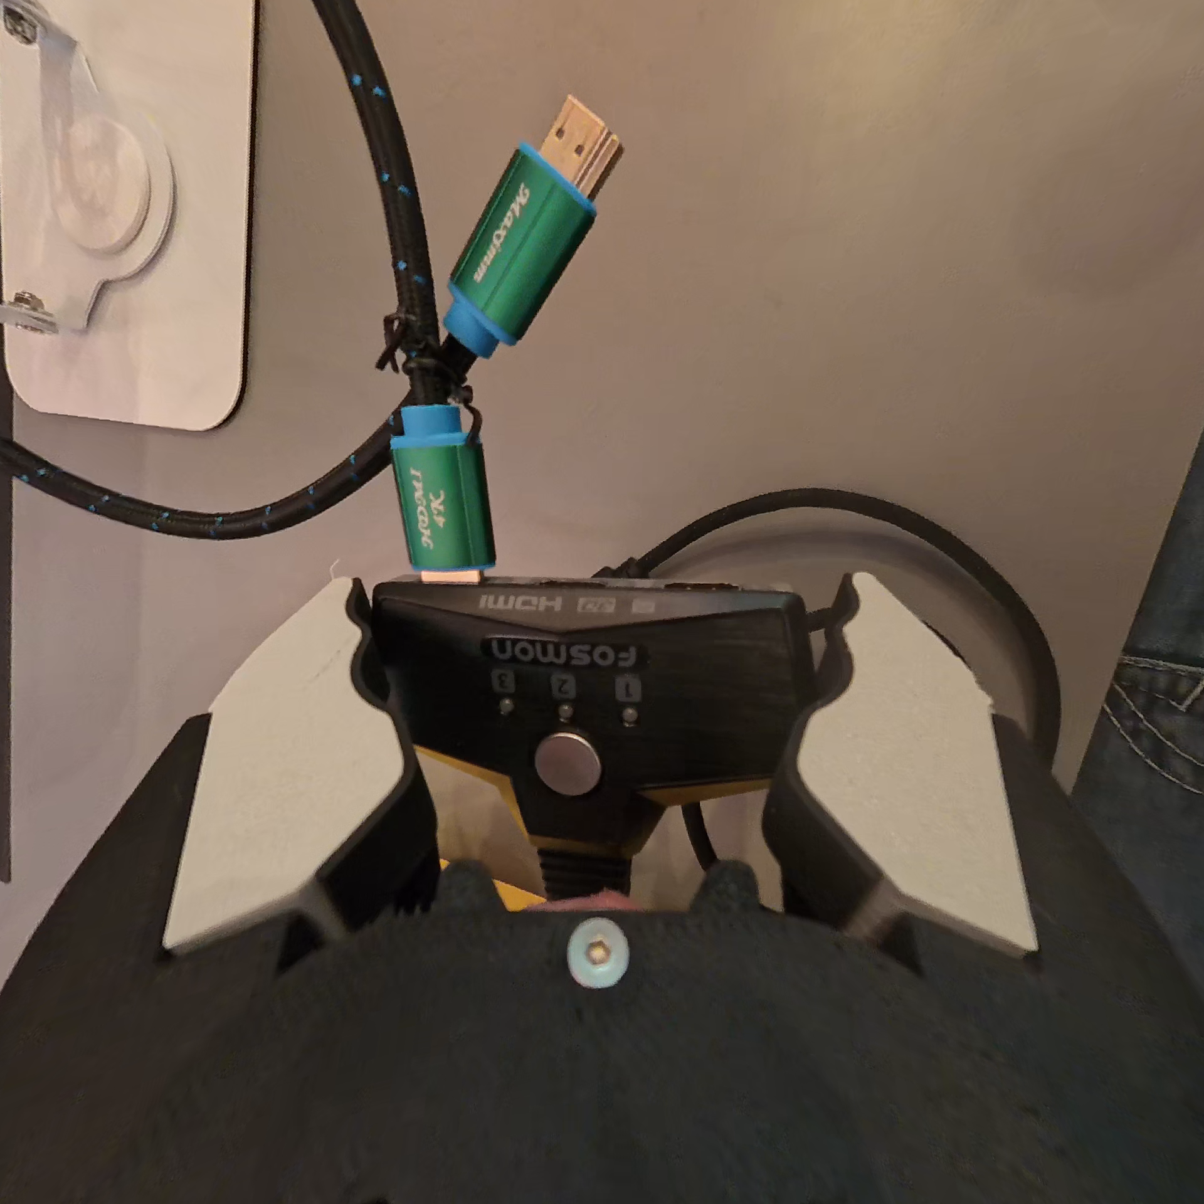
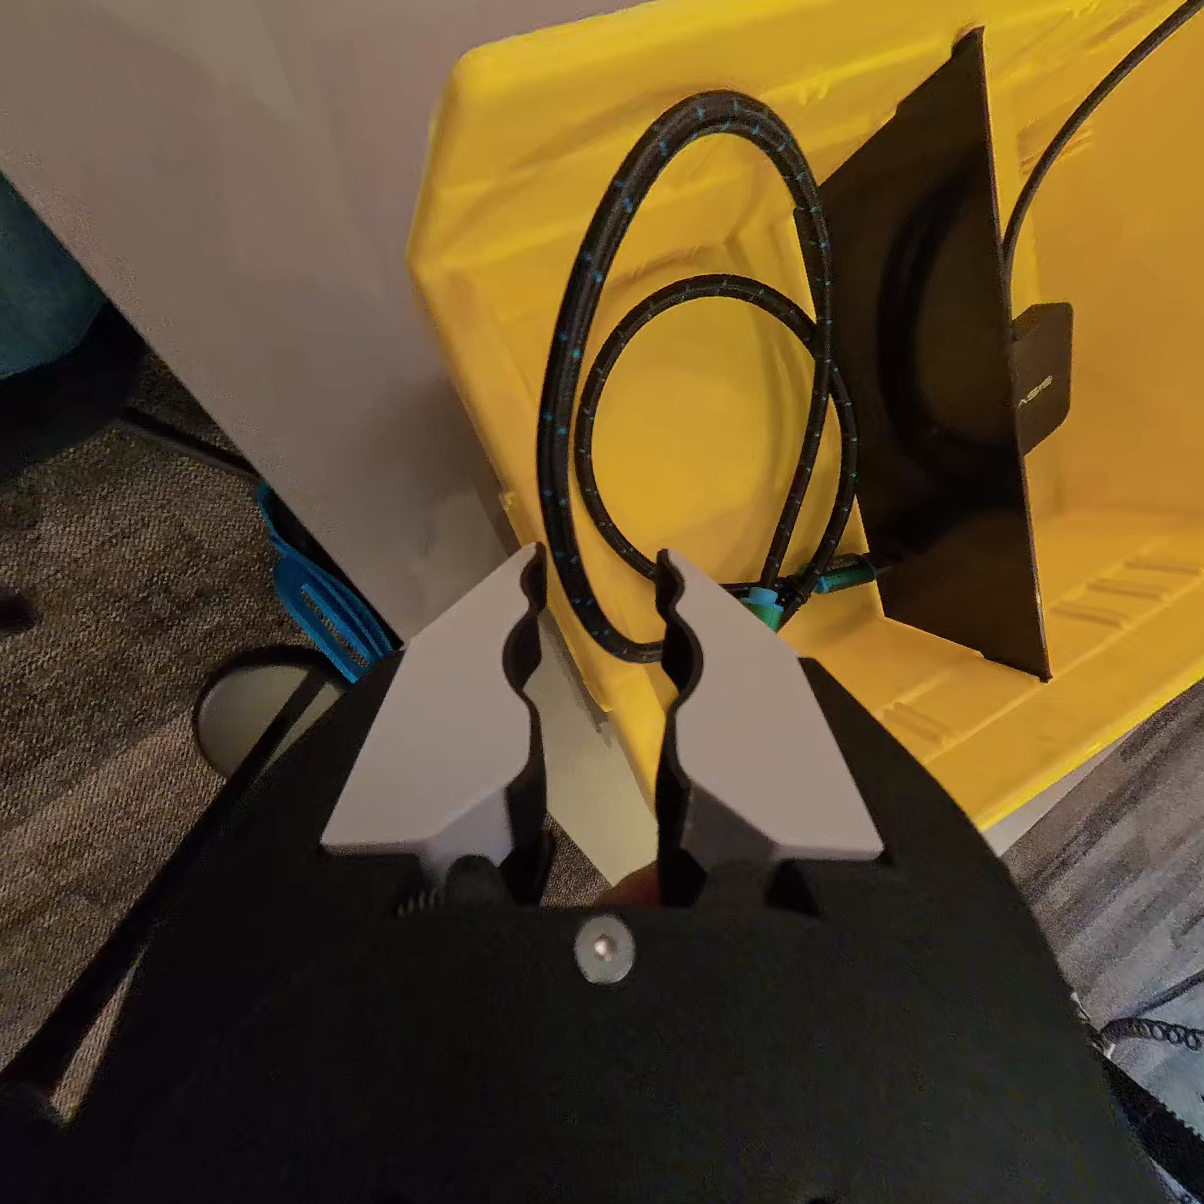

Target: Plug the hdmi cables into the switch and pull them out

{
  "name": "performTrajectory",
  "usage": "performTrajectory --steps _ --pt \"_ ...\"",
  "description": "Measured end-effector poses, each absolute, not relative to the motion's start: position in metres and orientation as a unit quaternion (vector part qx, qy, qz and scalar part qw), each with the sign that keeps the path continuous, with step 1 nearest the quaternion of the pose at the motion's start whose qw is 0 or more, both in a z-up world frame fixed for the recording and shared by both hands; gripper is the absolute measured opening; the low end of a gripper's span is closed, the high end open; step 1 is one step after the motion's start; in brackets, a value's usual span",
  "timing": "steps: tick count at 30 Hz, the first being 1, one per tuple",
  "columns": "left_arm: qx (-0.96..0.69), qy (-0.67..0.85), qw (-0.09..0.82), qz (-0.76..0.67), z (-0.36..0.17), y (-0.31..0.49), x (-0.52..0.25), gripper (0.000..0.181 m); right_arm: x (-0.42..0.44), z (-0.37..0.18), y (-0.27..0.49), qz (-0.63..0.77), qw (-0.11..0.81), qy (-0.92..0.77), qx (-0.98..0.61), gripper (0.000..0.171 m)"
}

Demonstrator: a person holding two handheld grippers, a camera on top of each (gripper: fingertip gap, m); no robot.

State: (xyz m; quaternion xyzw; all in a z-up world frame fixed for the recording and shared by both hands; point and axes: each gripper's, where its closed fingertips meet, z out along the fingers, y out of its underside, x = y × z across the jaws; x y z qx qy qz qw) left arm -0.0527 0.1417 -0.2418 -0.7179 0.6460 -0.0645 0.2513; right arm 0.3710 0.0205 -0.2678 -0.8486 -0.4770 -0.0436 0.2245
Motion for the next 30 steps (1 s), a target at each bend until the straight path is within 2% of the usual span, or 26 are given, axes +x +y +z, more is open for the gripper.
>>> performTrajectory --steps 1,3,5,9,13,17,22,26,30 --pt "-0.718 0.646 0.252 -0.064 -0.242 0.141 -0.052 0.127 0.37 -0.268 0.023 -0.045 0.229 -0.474 -0.849 0.028" --pt "-0.716 0.648 0.252 -0.063 -0.241 0.14 -0.052 0.127 0.369 -0.268 0.02 -0.042 0.222 -0.479 -0.848 0.04" --pt "-0.716 0.648 0.253 -0.062 -0.239 0.139 -0.052 0.127 0.364 -0.252 0.023 -0.037 0.254 -0.47 -0.844 0.045" --pt "-0.714 0.645 0.263 -0.07 -0.233 0.138 -0.051 0.127 0.313 -0.19 0.027 0.004 0.391 -0.473 -0.789 0.045" --pt "-0.705 0.644 0.279 -0.097 -0.223 0.135 -0.042 0.127 0.205 -0.127 0.023 0.168 0.525 -0.464 -0.693 0.039" --pt "-0.695 0.647 0.291 -0.114 -0.214 0.129 -0.033 0.127 0.128 -0.134 0.055 0.211 0.53 -0.469 -0.675 0.041" --pt "-0.686 0.646 0.303 -0.143 -0.204 0.118 -0.026 0.127 0.052 -0.149 0.083 0.355 0.514 -0.438 -0.647 0.037" --pt "-0.681 0.642 0.308 -0.174 -0.2 0.111 -0.021 0.127 0.023 -0.181 0.11 0.352 0.504 -0.428 -0.663 0.04" --pt "-0.67 0.645 0.308 -0.202 -0.197 0.102 -0.012 0.127 0.006 -0.175 0.124 0.424 0.51 -0.388 -0.64 0.043"
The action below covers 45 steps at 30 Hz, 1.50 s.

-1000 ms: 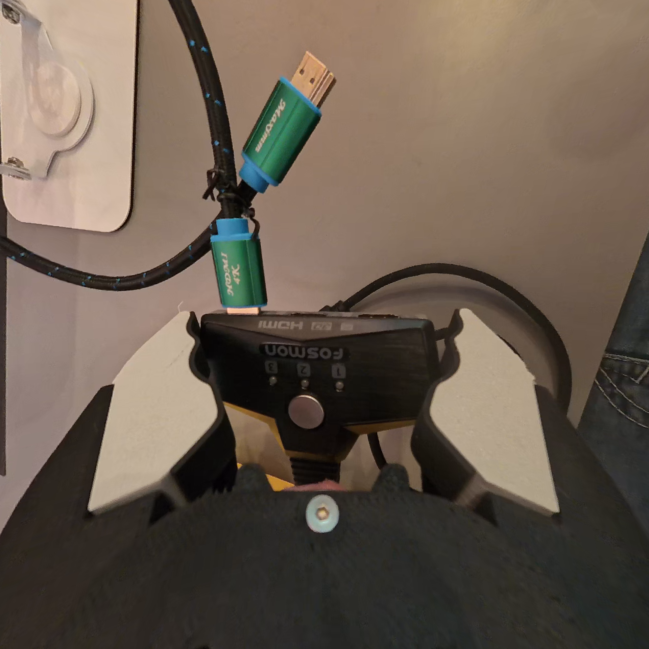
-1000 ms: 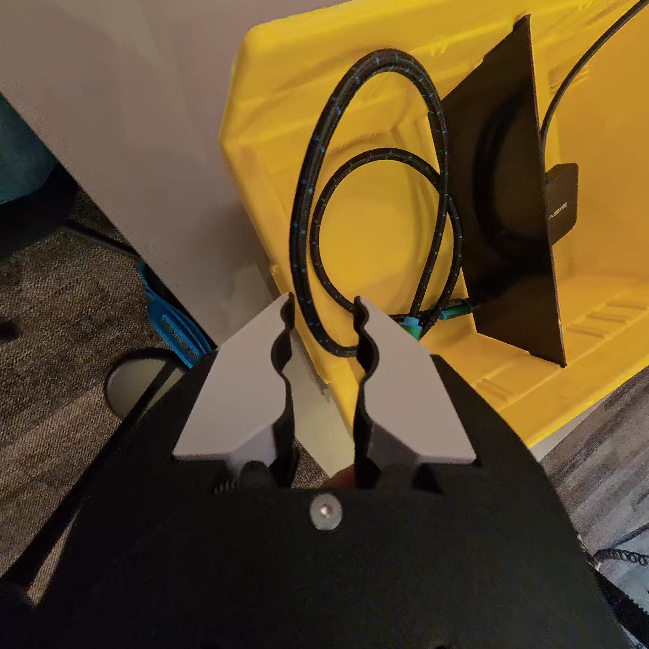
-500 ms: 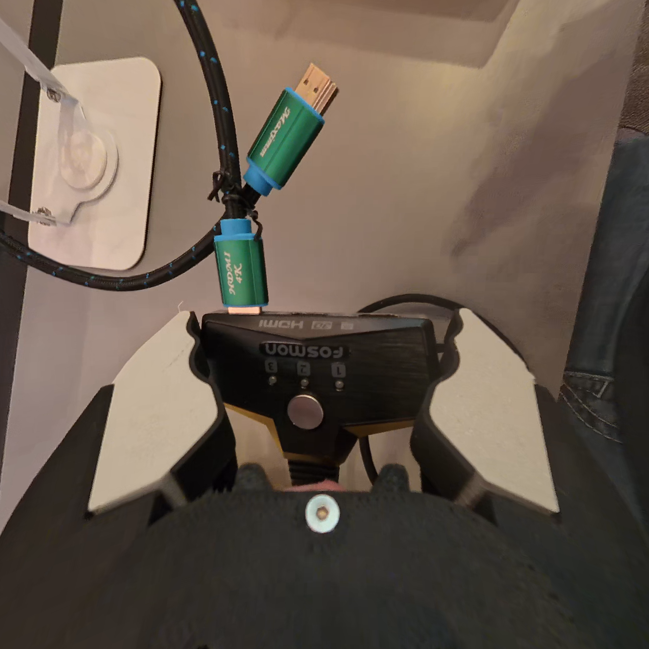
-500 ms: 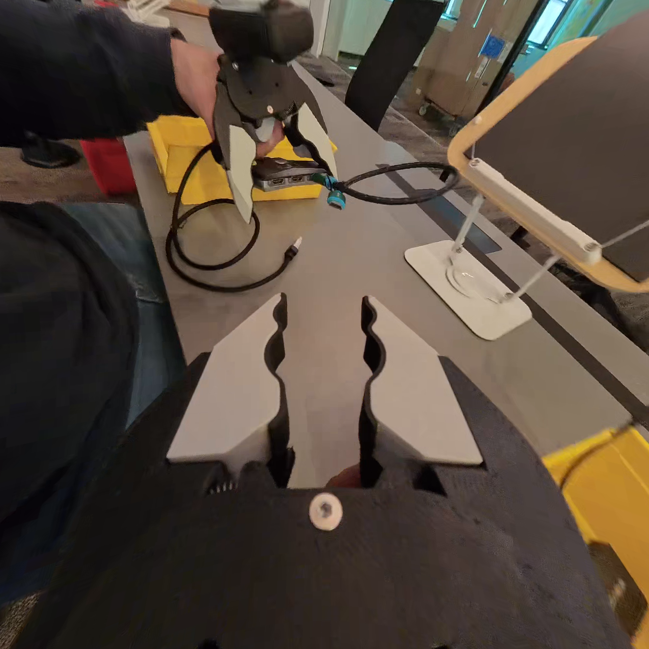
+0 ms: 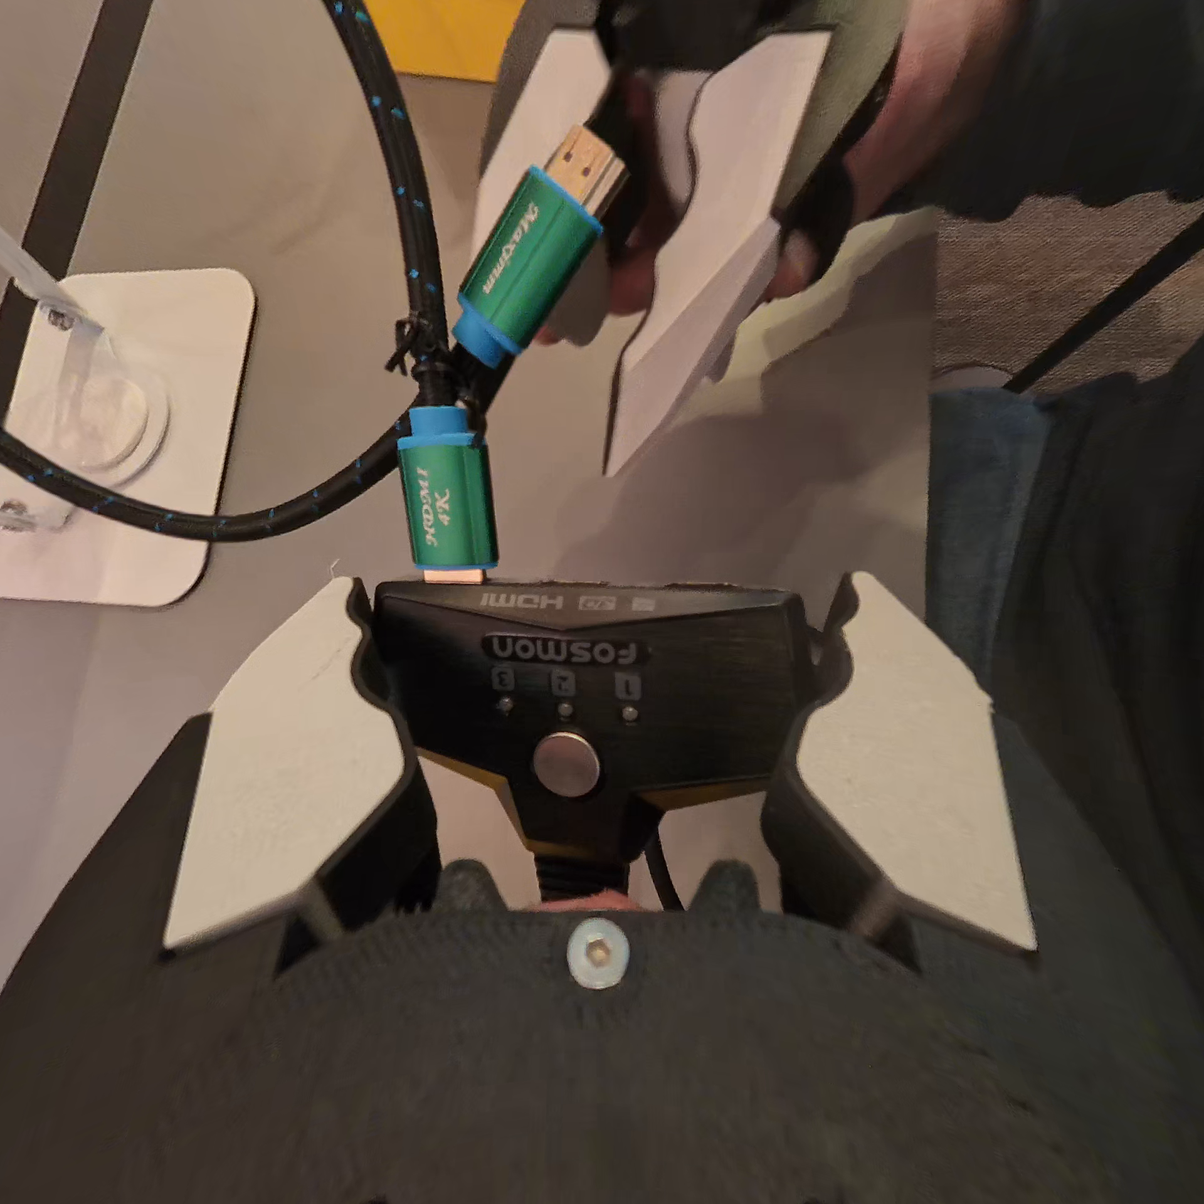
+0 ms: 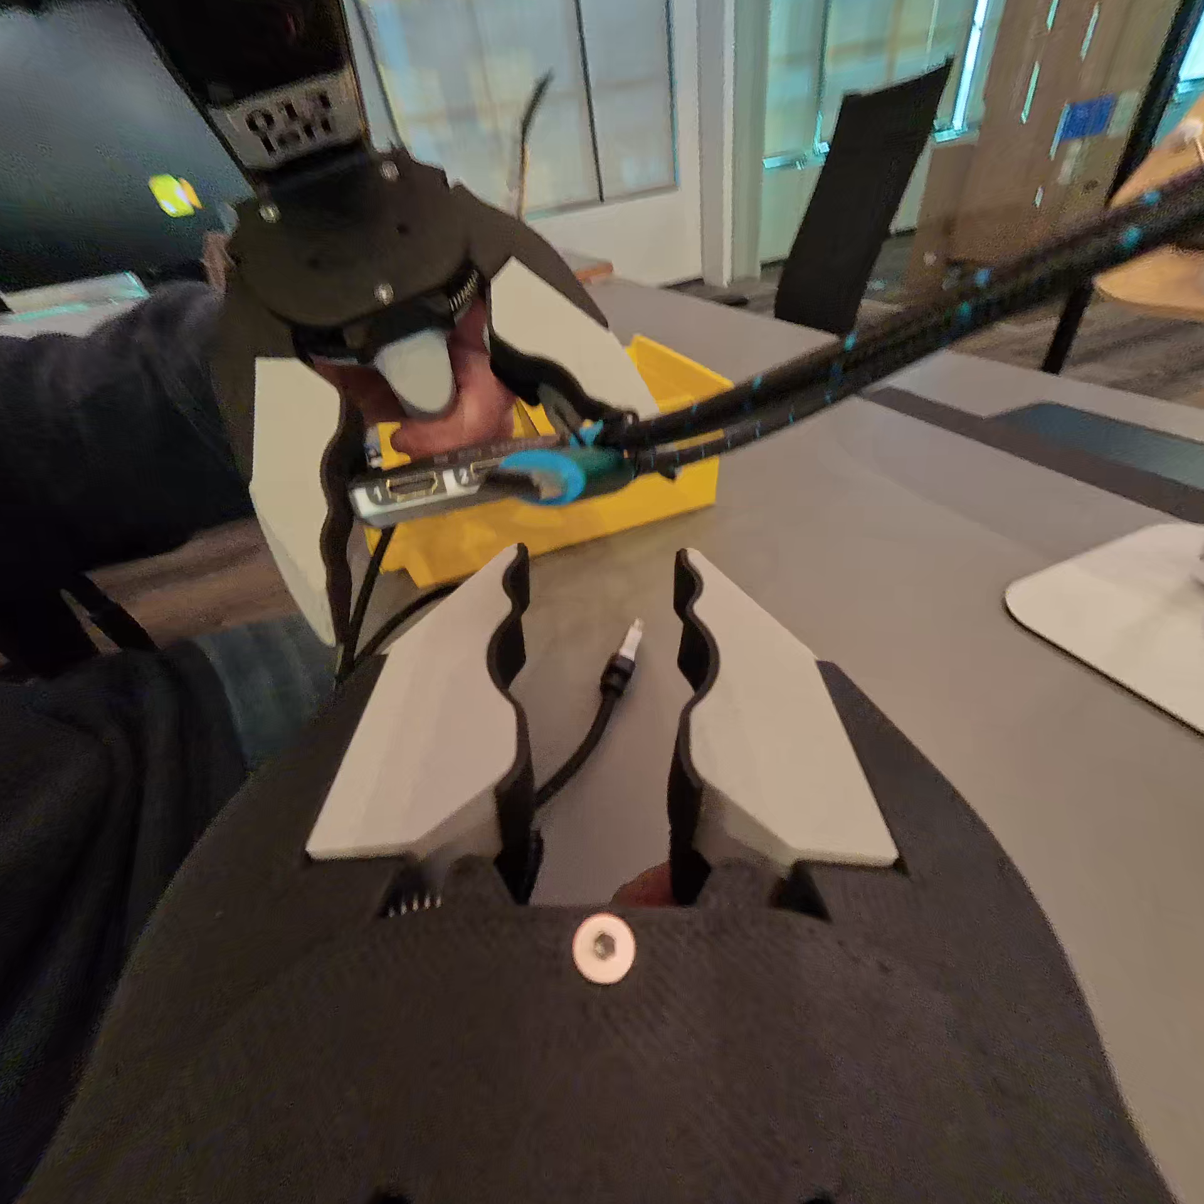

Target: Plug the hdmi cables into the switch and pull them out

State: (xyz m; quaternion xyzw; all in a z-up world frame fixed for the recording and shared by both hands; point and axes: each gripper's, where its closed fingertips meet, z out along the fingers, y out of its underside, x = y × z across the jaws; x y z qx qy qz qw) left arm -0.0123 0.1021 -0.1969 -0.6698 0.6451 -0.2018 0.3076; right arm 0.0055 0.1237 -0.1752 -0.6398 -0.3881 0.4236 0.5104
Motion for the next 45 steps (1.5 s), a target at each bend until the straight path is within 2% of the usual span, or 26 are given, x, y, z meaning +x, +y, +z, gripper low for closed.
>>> performTrajectory --steps 4,7,11,15,19,25,27,33,40,42,45 --pt "-0.66 0.657 0.299 -0.207 -0.2 0.095 -0.003 0.127 -0.008 -0.158 0.124 0.485 0.523 -0.383 -0.587 0.042" --pt "-0.659 0.658 0.297 -0.211 -0.2 0.095 0.0 0.127 -0.008 -0.154 0.128 0.507 0.532 -0.375 -0.566 0.031" --pt "-0.659 0.655 0.294 -0.224 -0.2 0.094 0.002 0.127 -0.01 -0.16 0.128 0.518 0.515 -0.383 -0.565 0.043" --pt "-0.655 0.657 0.295 -0.23 -0.202 0.093 0.004 0.127 -0.011 -0.165 0.126 0.532 0.498 -0.387 -0.565 0.034" --pt "-0.653 0.657 0.292 -0.238 -0.203 0.091 0.007 0.127 -0.011 -0.162 0.119 0.561 0.484 -0.386 -0.549 0.038" --pt "-0.648 0.673 0.28 -0.222 -0.206 0.087 0.01 0.127 -0.011 -0.153 0.121 0.586 0.502 -0.36 -0.524 0.033" --pt "-0.646 0.681 0.276 -0.208 -0.209 0.086 0.009 0.127 -0.011 -0.154 0.12 0.577 0.509 -0.371 -0.52 0.025" --pt "-0.643 0.692 0.261 -0.199 -0.214 0.082 0.008 0.127 -0.01 -0.161 0.114 0.537 0.489 -0.43 -0.537 0.026" --pt "-0.643 0.696 0.265 -0.182 -0.217 0.085 0.01 0.127 -0.001 -0.17 0.118 0.48 0.509 -0.457 -0.549 0.023" --pt "-0.645 0.69 0.268 -0.189 -0.213 0.087 0.009 0.126 0.003 -0.172 0.119 0.484 0.512 -0.449 -0.549 0.014" --pt "-0.646 0.696 0.26 -0.176 -0.217 0.087 0.007 0.127 0.003 -0.17 0.118 0.493 0.515 -0.441 -0.545 0.029"
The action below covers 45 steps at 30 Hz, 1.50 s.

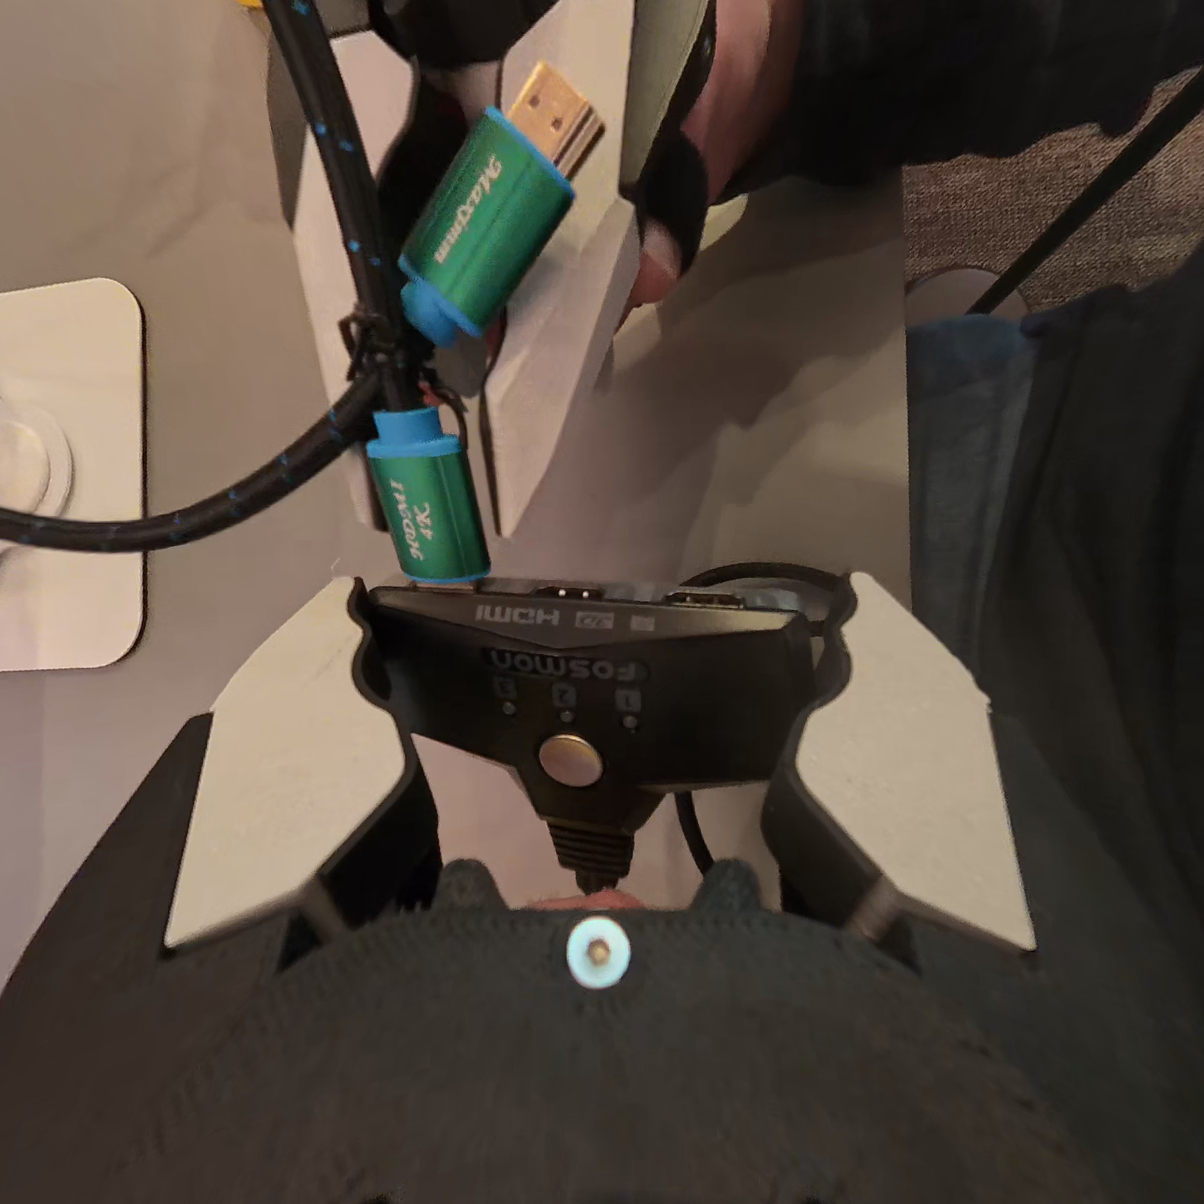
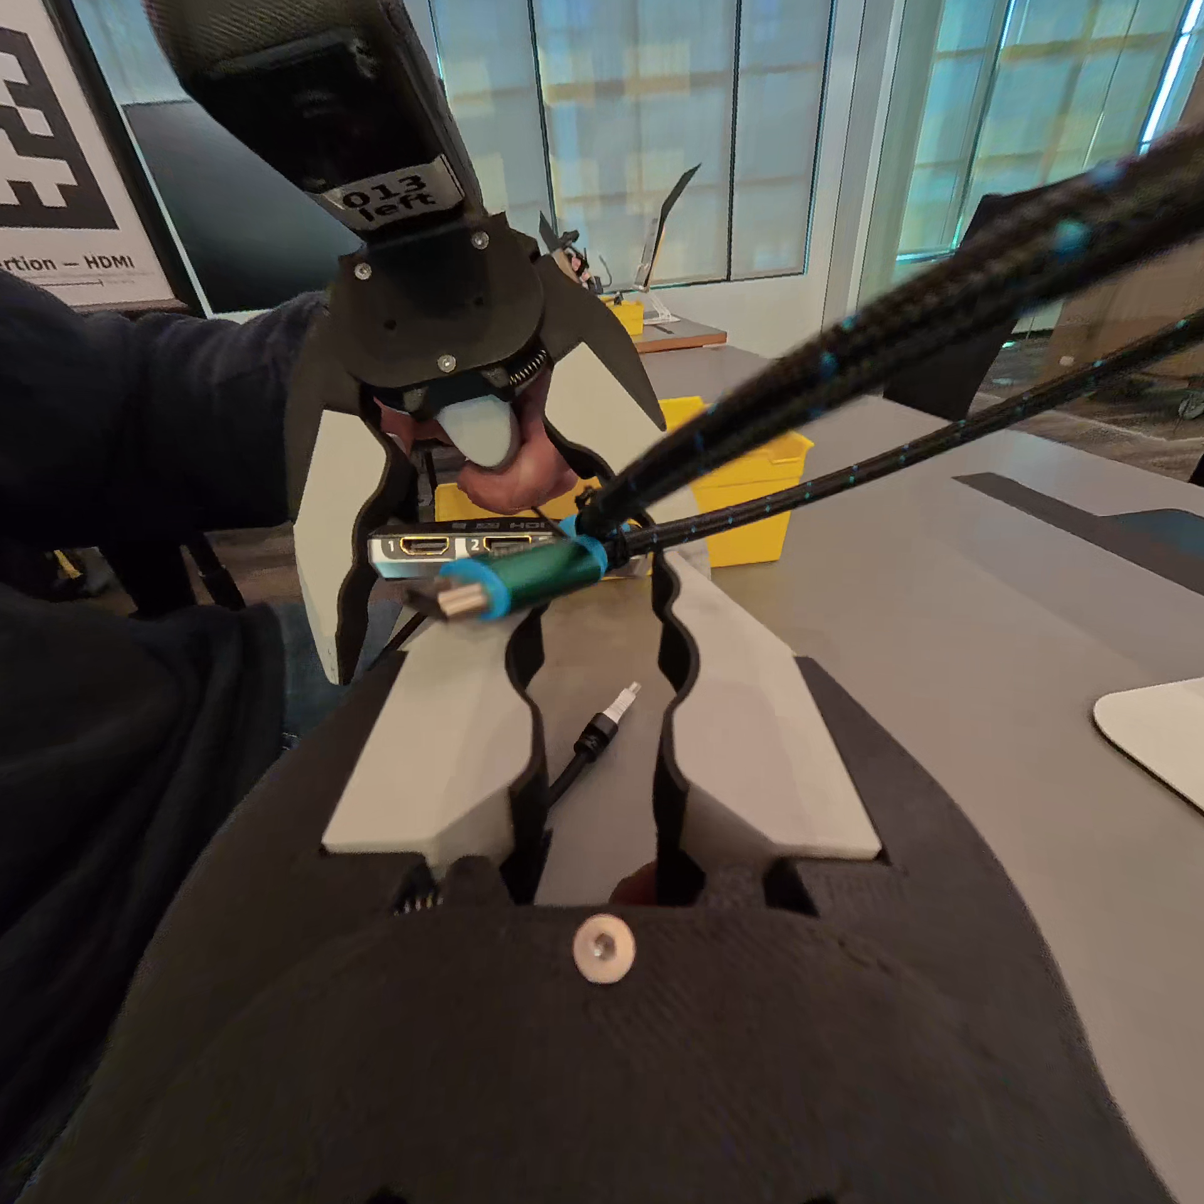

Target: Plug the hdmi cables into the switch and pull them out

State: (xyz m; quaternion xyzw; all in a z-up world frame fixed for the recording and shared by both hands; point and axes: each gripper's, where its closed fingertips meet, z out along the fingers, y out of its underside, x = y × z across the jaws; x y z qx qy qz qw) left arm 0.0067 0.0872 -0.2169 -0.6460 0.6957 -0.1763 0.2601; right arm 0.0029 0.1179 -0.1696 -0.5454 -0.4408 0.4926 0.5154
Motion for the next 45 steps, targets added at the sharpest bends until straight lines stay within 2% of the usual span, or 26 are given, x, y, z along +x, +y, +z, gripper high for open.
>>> performTrajectory --steps 3,8,25,33,41,45 --pt "-0.646 0.698 0.256 -0.173 -0.219 0.087 0.008 0.127 -0.003 -0.172 0.117 0.492 0.506 -0.447 -0.55 0.035" --pt "-0.648 0.697 0.256 -0.169 -0.221 0.088 0.008 0.126 -0.005 -0.172 0.116 0.499 0.511 -0.438 -0.545 0.018" --pt "-0.646 0.71 0.242 -0.138 -0.232 0.088 0.004 0.126 -0.007 -0.176 0.115 0.482 0.506 -0.454 -0.552 0.017" --pt "-0.616 0.735 0.267 -0.096 -0.228 0.092 0.007 0.126 -0.002 -0.168 0.112 0.392 0.578 -0.482 -0.53 0.017" --pt "-0.612 0.74 0.272 -0.06 -0.225 0.096 0.003 0.127 -0.002 -0.164 0.112 0.488 0.538 -0.421 -0.543 0.018" --pt "-0.614 0.738 0.271 -0.071 -0.227 0.096 0.001 0.127 -0.004 -0.166 0.113 0.418 0.581 -0.443 -0.539 0.017"
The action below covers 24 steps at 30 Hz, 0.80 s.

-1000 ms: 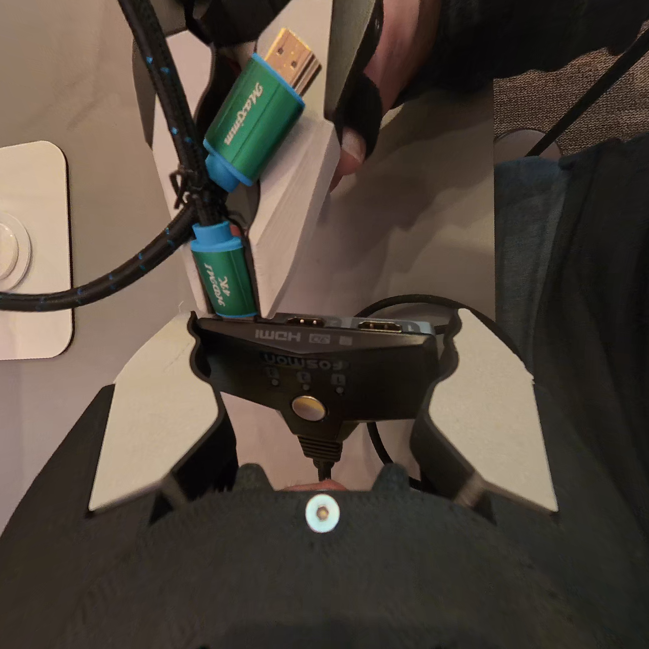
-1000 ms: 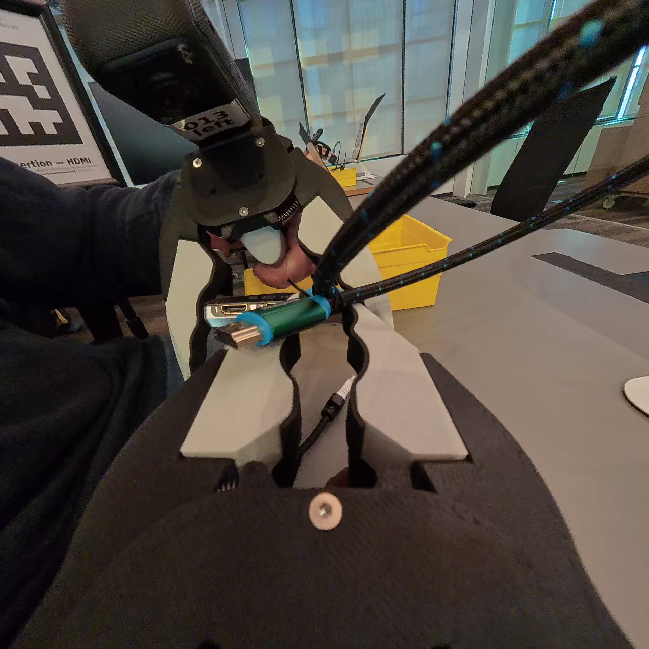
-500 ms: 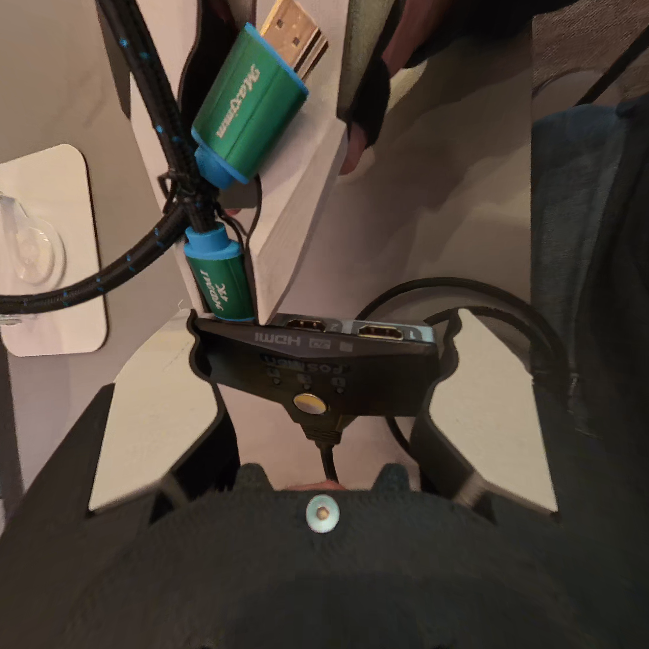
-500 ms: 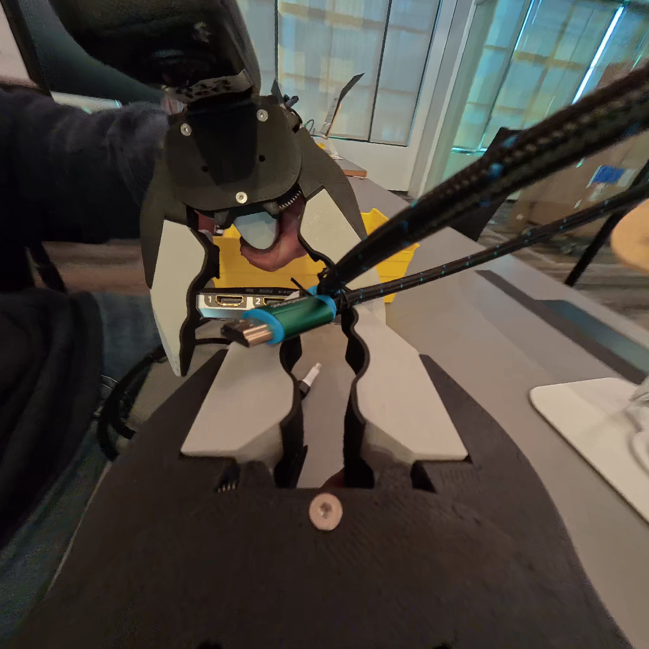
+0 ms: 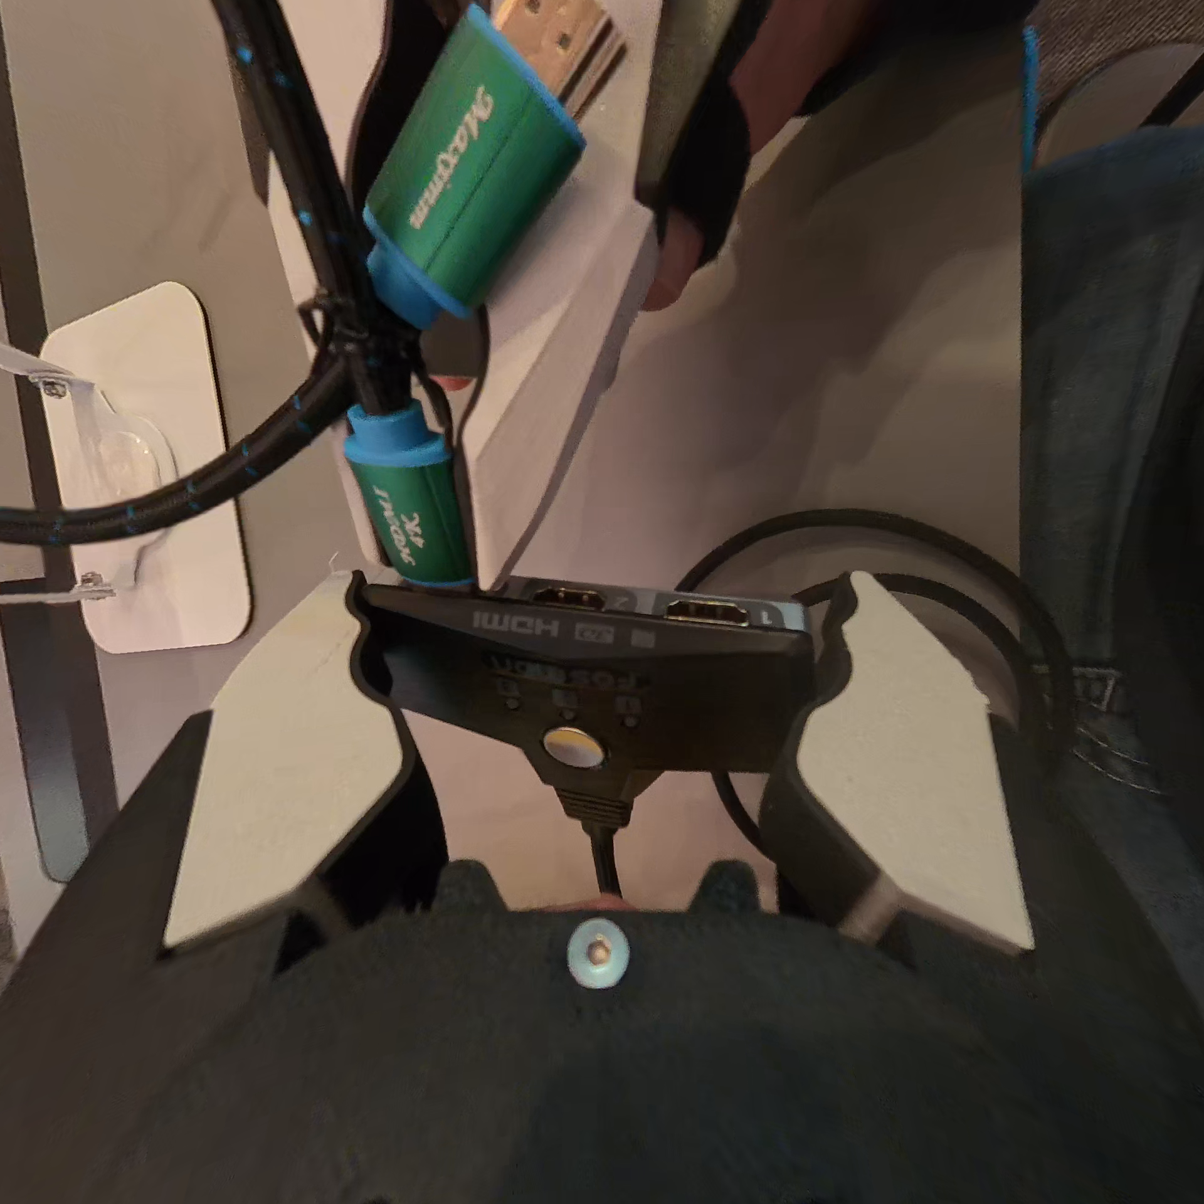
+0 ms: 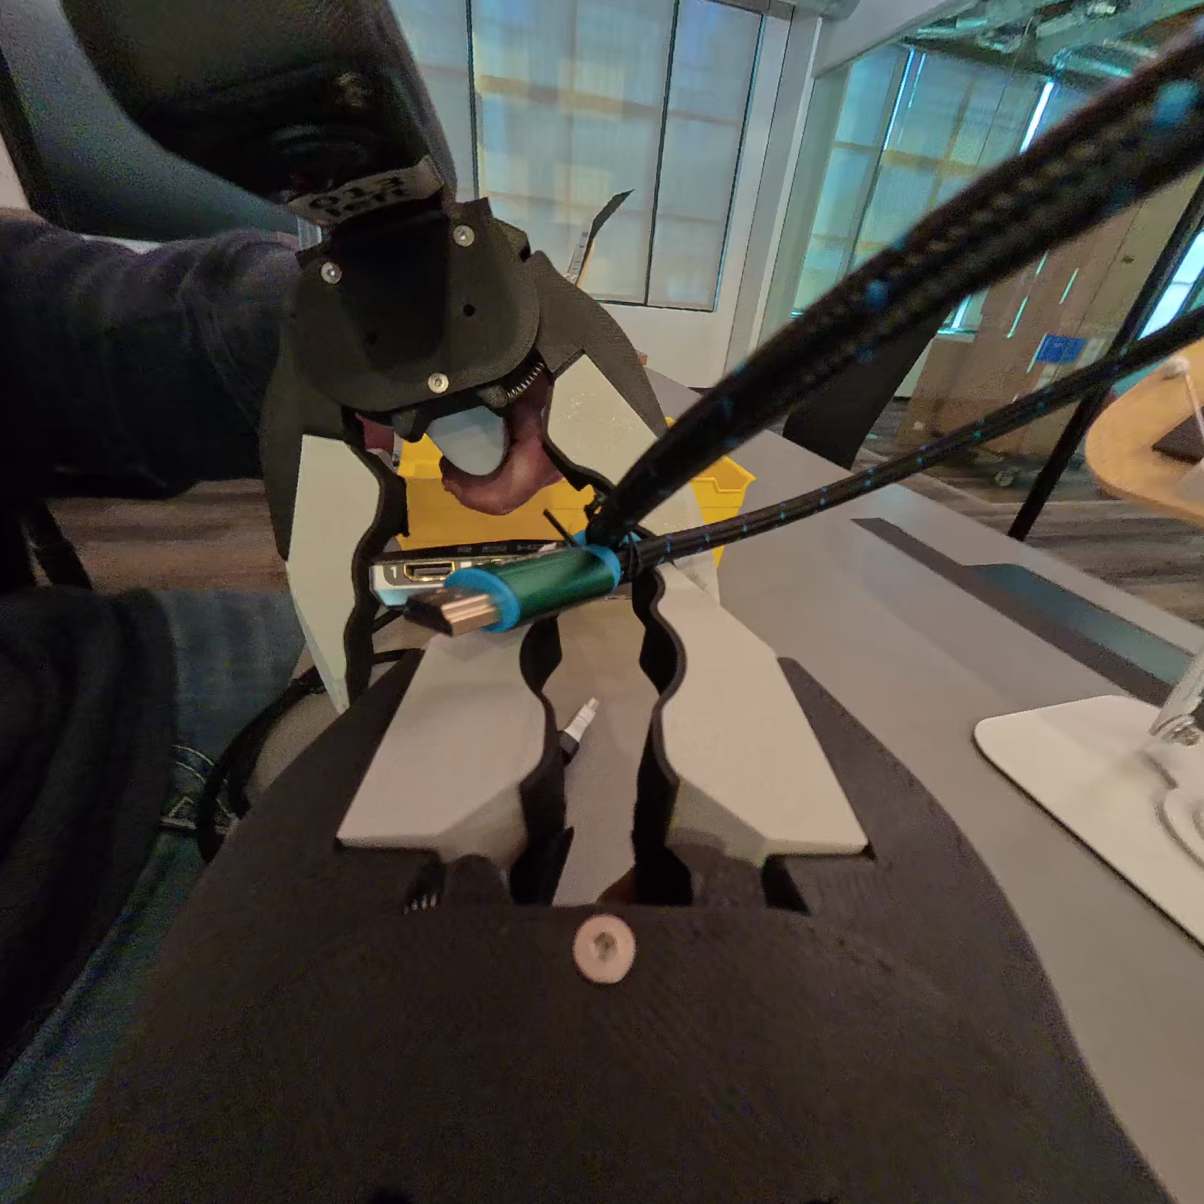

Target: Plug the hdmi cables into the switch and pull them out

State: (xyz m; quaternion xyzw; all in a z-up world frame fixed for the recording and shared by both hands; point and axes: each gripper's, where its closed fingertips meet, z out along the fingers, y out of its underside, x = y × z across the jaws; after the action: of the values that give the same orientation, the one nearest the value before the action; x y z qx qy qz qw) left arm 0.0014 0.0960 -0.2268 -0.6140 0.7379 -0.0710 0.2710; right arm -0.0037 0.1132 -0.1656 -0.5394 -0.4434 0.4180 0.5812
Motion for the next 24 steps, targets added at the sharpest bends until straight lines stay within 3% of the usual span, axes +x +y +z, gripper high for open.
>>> performTrajectory --steps 6,8,15,24 --pt "-0.618 0.734 0.271 -0.078 -0.224 0.097 0.001 0.126 0.002 -0.157 0.117 0.457 0.581 -0.409 -0.536 0.017" --pt "-0.629 0.742 0.232 0.023 -0.247 0.117 -0.034 0.126 0.03 -0.135 0.134 0.538 0.564 -0.32 -0.538 0.016" --pt "-0.642 0.723 0.256 0.005 -0.23 0.12 -0.027 0.126 0.038 -0.135 0.143 0.477 0.575 -0.35 -0.564 0.017" --pt "-0.671 0.7 0.244 -0.004 -0.246 0.124 -0.049 0.126 0.035 -0.136 0.124 0.443 0.559 -0.374 -0.593 0.017"
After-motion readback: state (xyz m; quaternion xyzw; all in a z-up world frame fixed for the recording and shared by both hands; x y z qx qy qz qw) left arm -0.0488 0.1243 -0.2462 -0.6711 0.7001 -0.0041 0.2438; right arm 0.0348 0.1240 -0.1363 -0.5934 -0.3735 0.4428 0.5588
